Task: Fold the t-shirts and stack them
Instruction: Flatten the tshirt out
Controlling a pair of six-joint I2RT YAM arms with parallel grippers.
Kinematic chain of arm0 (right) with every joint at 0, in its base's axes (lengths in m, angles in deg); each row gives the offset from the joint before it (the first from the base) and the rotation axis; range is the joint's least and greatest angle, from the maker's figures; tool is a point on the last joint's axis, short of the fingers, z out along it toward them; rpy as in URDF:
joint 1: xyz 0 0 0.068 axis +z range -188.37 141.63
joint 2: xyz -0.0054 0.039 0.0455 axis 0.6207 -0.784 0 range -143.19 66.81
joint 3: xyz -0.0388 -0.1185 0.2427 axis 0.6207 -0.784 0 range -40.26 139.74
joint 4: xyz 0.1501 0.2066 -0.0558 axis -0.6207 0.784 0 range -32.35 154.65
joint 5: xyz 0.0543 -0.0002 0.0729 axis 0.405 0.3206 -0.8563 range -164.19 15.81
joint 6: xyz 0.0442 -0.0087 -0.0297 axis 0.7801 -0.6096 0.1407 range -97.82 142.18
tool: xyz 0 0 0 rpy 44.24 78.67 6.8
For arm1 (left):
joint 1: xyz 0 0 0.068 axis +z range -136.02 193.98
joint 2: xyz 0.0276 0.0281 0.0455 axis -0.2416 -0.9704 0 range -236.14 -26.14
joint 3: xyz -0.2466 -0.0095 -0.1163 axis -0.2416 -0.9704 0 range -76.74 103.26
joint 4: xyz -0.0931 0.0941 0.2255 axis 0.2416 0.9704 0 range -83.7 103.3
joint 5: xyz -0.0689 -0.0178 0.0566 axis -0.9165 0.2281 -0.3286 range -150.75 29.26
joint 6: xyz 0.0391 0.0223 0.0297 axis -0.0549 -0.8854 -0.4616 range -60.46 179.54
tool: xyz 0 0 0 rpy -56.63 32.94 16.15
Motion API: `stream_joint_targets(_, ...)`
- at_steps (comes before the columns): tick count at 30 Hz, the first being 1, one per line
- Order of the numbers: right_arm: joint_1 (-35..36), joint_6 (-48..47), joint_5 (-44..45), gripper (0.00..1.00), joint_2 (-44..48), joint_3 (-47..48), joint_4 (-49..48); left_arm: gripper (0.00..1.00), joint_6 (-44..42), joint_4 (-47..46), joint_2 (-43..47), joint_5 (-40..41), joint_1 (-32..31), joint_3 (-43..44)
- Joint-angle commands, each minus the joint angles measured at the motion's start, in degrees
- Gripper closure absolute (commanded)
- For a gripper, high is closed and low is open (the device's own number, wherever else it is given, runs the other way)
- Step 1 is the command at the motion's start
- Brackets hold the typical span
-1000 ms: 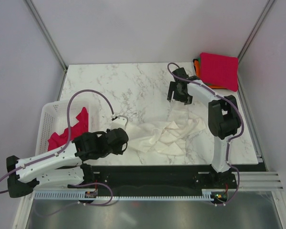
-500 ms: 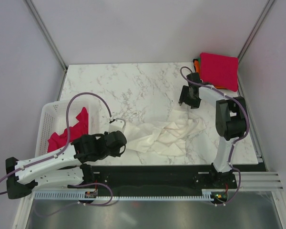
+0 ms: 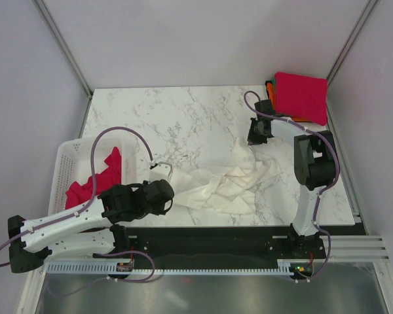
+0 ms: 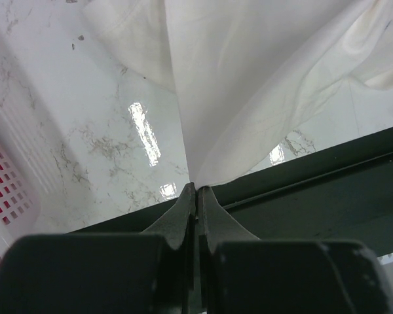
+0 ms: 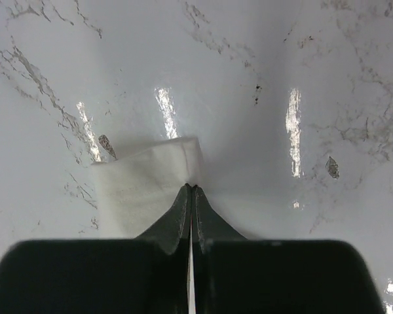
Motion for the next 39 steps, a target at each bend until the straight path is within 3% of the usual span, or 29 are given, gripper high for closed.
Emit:
stream_joint_targets(1, -0.17, -0.5, -1.77, 1.0, 2.73, -0.03, -2.05, 0.98, 2.04, -0.06, 0.33, 2.13, 0.08, 1.09)
stream_joint_targets(17, -2.88, 0.47, -0.19, 1.0, 29.97, 20.71, 14.55, 0.98, -6.74, 13.56, -1.24, 13.64, 0.08, 37.37)
stream_joint_targets(25, -7.11, 2.06, 0.42, 1.0, 42.45, 30.28, 21.93, 0.98, -13.68, 17.26, -5.72, 20.5, 0.08, 62.77)
stream_joint_targets(29, -7.02, 0.74, 0.42, 1.0, 48.87, 32.84, 22.47, 0.98, -22.2, 12.96, -6.69, 18.14, 0.08, 71.92)
stream_joint_targets(33, -7.11, -1.11, 0.42, 1.0, 56.52, 34.86, 22.73, 0.98, -30.73, 12.6, -10.2, 11.56, 0.08, 86.92)
stream_joint_targets(39, -7.02, -2.87, 5.95, 1.0, 67.24, 38.03, 21.42, 0.98, -39.44, 1.98, -6.44, -4.94, 0.08, 88.12)
